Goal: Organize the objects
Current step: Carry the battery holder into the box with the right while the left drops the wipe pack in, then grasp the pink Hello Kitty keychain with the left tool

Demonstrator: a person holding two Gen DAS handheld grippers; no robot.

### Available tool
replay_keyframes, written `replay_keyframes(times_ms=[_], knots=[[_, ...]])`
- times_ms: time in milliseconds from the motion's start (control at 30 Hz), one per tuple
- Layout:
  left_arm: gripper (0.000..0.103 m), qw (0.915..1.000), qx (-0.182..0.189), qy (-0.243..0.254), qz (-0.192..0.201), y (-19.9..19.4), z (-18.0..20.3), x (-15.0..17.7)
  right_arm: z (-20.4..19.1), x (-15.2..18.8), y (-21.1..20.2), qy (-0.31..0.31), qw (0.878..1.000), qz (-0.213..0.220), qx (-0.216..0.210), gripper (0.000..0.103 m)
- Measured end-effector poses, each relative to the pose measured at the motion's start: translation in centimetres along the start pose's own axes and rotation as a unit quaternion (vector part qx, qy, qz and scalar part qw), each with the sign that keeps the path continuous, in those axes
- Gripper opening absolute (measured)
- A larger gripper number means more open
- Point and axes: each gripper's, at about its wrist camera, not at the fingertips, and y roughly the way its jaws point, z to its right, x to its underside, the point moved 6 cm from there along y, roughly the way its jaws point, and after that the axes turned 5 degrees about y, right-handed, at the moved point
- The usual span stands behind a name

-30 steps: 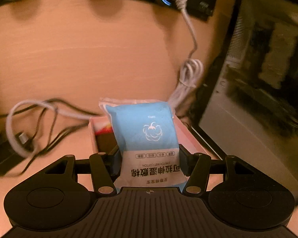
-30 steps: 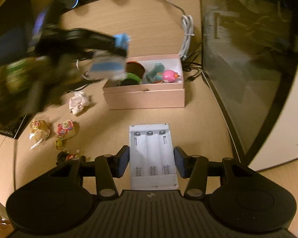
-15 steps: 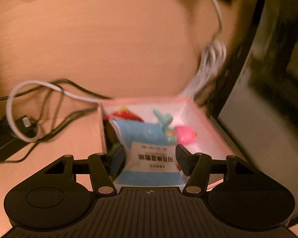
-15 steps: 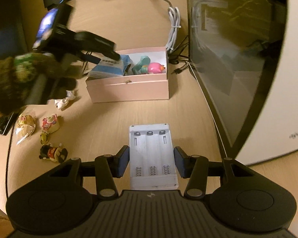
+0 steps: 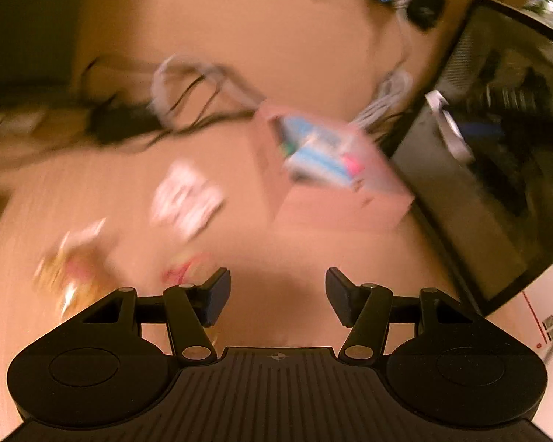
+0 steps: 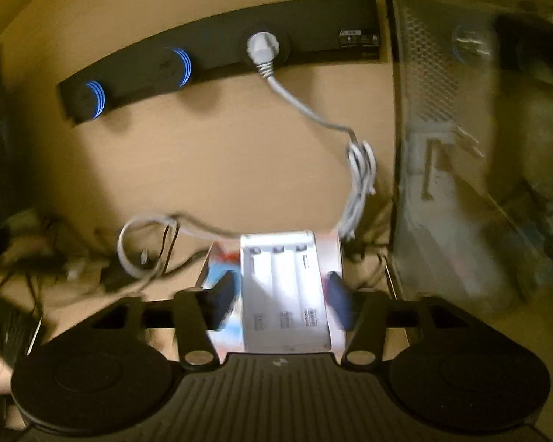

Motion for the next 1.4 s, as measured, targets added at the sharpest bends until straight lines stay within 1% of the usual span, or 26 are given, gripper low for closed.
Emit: replay_keyframes(times_ms=[33, 100, 167, 233, 300, 400, 533, 600, 667, 733, 833, 967, 1033, 1100, 1200, 1267, 1300, 1333, 1400], knots=[[0.062, 0.9998, -0.011, -0.015, -0.008, -0.2, -0.8, 0.9, 0.2, -0.9, 1.1, 0.014, 1.0, -0.004, 0.008, 0.077], [0.062, 0.9991, -0.023, -0.03, -0.017, -0.8, -2.0, 2.3, 0.6, -1.9, 2.2, 0.036, 0.999, -0.007, 0.008, 0.077], [0.062, 0.9984, -0.034, -0.038, -0.022, -1.4, -3.1, 3.4, 0.7, -1.9, 1.9, 0.047, 0.999, 0.002, 0.012, 0.078], [0.062, 0.9975, -0.044, -0.047, -0.029, -1.5, -4.3, 4.2, 1.0, -1.2, 1.3, 0.046, 0.999, 0.005, 0.017, 0.081], [0.062, 0.9969, -0.05, -0.051, -0.033, -1.5, -5.0, 4.5, 0.9, 0.3, 0.8, 0.032, 0.999, -0.001, 0.023, 0.082], [0.062, 0.9977, -0.044, -0.046, -0.025, -1.7, -5.0, 4.0, 0.7, 3.7, -0.1, -0.012, 0.999, -0.013, 0.043, 0.085], [0.062, 0.9993, -0.024, -0.029, -0.006, -1.3, -3.9, 1.8, 0.1, 9.4, -0.9, -0.056, 0.996, -0.044, 0.05, 0.086], [0.062, 0.9994, -0.02, -0.028, -0.001, -0.8, -3.7, 0.7, -0.4, 12.2, -1.2, -0.076, 0.994, -0.061, 0.056, 0.086], [0.062, 0.9997, -0.022, -0.013, -0.004, -0.3, -3.4, -0.2, -0.9, 14.4, -1.8, -0.09, 0.992, -0.074, 0.054, 0.086], [0.062, 0.9994, -0.029, 0.009, -0.014, 0.2, -3.1, -0.3, -1.4, 16.4, -2.4, -0.105, 0.99, -0.084, 0.05, 0.086], [0.062, 0.9986, -0.04, 0.015, -0.03, 1.0, -3.1, 0.4, -2.0, 18.4, -2.9, -0.122, 0.987, -0.094, 0.048, 0.089], [0.062, 0.9985, -0.032, -0.002, -0.045, 1.7, -3.2, 1.8, -2.8, 19.9, -2.4, -0.128, 0.985, -0.107, 0.051, 0.093], [0.062, 0.9984, -0.03, 0.001, -0.047, 2.0, -2.9, 2.0, -3.4, 20.4, -2.0, -0.133, 0.983, -0.115, 0.051, 0.093], [0.062, 0.9986, -0.028, 0.022, -0.04, 2.2, -2.5, 1.5, -3.8, 21.0, -1.8, -0.143, 0.981, -0.118, 0.049, 0.093], [0.062, 0.9944, -0.038, 0.094, -0.03, 2.7, -2.4, 0.0, -4.2, 21.7, -1.8, -0.156, 0.979, -0.123, 0.047, 0.095], [0.062, 0.9877, -0.052, 0.141, -0.046, 3.7, -3.0, -0.7, -4.3, 22.2, -1.8, -0.156, 0.978, -0.128, 0.046, 0.096], [0.062, 0.9846, -0.057, 0.156, -0.054, 4.3, -3.3, -0.9, -4.2, 22.4, -1.8, -0.155, 0.978, -0.129, 0.046, 0.097], [0.062, 0.9815, -0.058, 0.171, -0.064, 4.9, -3.7, -1.0, -4.2, 22.5, -1.8, -0.155, 0.978, -0.132, 0.045, 0.097], [0.062, 0.9782, -0.042, 0.187, -0.08, 5.8, -4.1, -1.0, -3.9, 22.9, -1.9, -0.153, 0.978, -0.136, 0.044, 0.097]])
